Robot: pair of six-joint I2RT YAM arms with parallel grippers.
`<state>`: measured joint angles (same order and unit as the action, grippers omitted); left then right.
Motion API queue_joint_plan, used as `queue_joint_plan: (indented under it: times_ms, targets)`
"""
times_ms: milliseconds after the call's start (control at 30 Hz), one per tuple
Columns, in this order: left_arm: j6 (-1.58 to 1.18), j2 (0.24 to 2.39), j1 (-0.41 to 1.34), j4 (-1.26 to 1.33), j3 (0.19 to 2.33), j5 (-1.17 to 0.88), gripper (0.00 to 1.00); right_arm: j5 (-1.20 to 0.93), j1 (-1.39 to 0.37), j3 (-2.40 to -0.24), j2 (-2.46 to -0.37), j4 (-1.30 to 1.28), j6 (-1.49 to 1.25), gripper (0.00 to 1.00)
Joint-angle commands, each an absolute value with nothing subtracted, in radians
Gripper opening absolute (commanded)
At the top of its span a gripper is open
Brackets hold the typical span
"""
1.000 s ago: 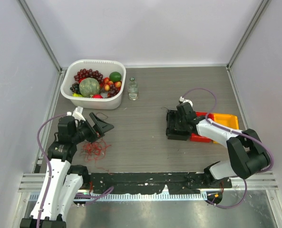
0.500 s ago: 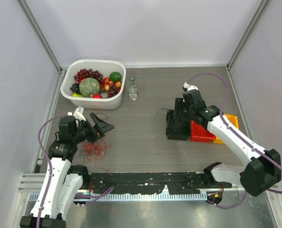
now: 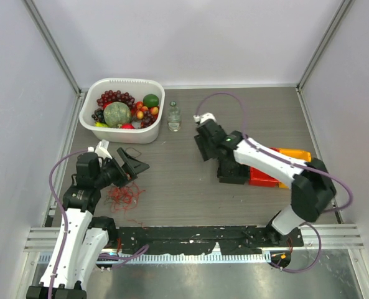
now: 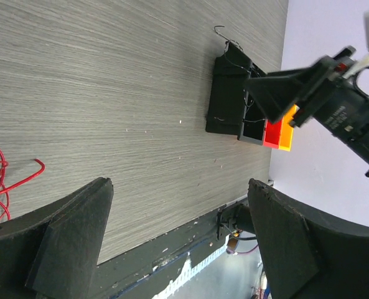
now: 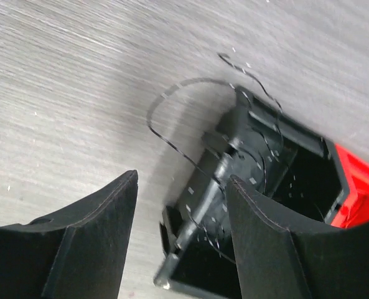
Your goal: Untangle the cables
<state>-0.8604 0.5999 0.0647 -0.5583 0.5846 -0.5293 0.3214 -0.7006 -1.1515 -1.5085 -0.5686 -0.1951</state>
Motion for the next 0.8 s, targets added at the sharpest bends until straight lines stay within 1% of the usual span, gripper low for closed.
queue_joint_plan:
  times_ms: [0, 33, 233, 267, 333, 400, 433, 467, 500, 667, 767]
  targets:
    - [-0.861, 0.577, 0.06, -0.54, 0.586, -0.561, 0.95, 0.6, -0.799, -1.299, -1.664, -0.607, -0.081, 0.63]
    - [-0.859, 0.572, 0.061, -0.54, 0.584, -0.564, 0.96, 0.653, -0.805, -1.308, -1.68, -0.614, -0.063, 0.63]
    - [-0.847, 0.578, 0.06, -0.538, 0.58, -0.574, 0.99, 0.753, -0.827, -1.371, -1.804, -0.597, -0.006, 0.62]
    - [-0.847, 0.583, 0.061, -0.537, 0.58, -0.575, 0.99, 0.753, -0.827, -1.377, -1.825, -0.595, 0.02, 0.61]
    - [-0.847, 0.586, 0.06, -0.532, 0.58, -0.577, 0.99, 0.773, -0.83, -1.39, -1.857, -0.589, 0.028, 0.55]
    - [-0.847, 0.588, 0.061, -0.532, 0.583, -0.578, 0.99, 0.805, -0.83, -1.407, -1.87, -0.598, 0.006, 0.35]
    - [-0.845, 0.586, 0.06, -0.532, 0.584, -0.578, 0.99, 0.805, -0.831, -1.41, -1.858, -0.6, 0.002, 0.15]
    - [-0.844, 0.587, 0.061, -0.532, 0.583, -0.577, 0.99, 0.795, -0.831, -1.407, -1.847, -0.595, -0.036, 0.06]
    - [-0.844, 0.586, 0.06, -0.532, 0.581, -0.575, 0.99, 0.789, -0.83, -1.393, -1.815, -0.591, -0.044, 0.01]
    - [-0.847, 0.589, 0.06, -0.532, 0.577, -0.575, 0.99, 0.775, -0.83, -1.339, -1.704, -0.627, -0.165, 0.01]
    - [-0.848, 0.589, 0.061, -0.528, 0.575, -0.574, 0.99, 0.775, -0.825, -1.248, -1.594, -0.632, -0.242, 0.01]
